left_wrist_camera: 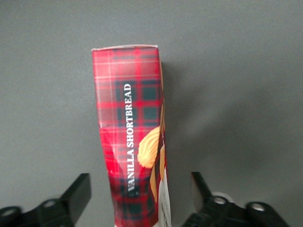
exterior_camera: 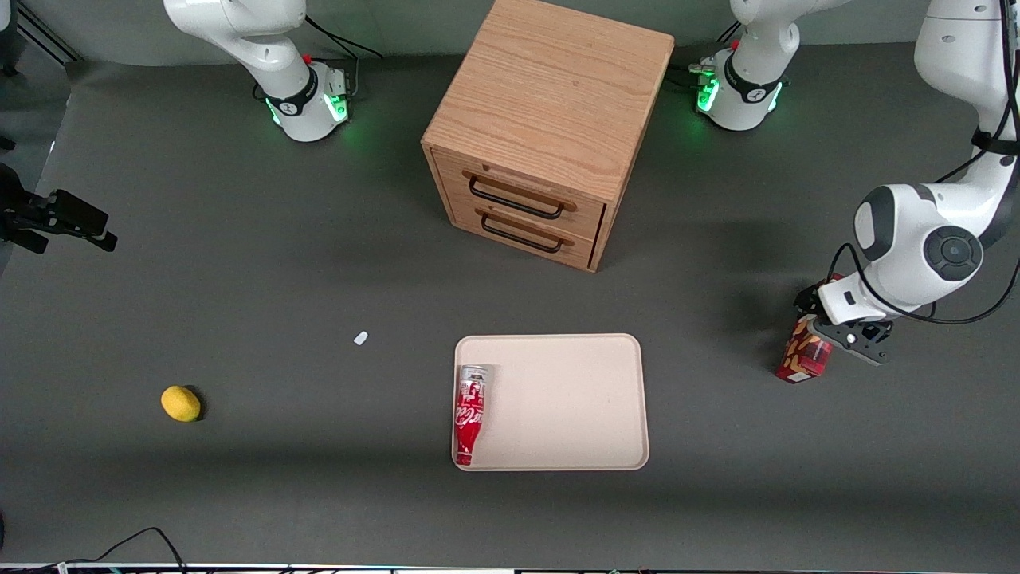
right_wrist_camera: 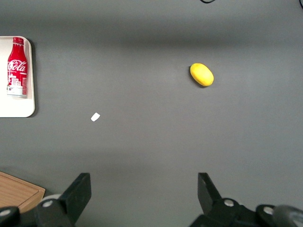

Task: Place red cookie box on tray
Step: 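Close the left gripper on the cookie box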

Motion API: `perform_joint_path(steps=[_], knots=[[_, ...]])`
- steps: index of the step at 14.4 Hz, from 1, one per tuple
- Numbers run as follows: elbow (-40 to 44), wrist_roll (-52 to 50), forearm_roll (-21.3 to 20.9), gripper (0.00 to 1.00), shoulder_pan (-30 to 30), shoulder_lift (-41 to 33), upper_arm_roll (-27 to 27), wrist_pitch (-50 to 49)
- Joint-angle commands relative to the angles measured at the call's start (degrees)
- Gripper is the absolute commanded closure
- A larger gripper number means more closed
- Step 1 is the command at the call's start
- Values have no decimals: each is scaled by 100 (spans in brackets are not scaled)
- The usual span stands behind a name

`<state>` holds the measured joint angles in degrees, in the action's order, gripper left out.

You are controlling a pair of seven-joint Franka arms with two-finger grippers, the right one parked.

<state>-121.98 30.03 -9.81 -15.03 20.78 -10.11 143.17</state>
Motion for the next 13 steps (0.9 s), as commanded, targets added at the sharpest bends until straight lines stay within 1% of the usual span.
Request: perform_joint_path(steps=[1,2,4,5,8,11,13], knots=[[-98,55,-56,28,149,40,158,194],[-98,55,-56,48,158,49,167,194],[-90,47,-56,98,193,49,167,159],[-81,38,-56,100,202,40,167,107],[-46,-15,-47,100,229,40,176,62],[-28,37,-38,100,229,32,299,54],[42,11,-3,100,229,-91,299,-68]])
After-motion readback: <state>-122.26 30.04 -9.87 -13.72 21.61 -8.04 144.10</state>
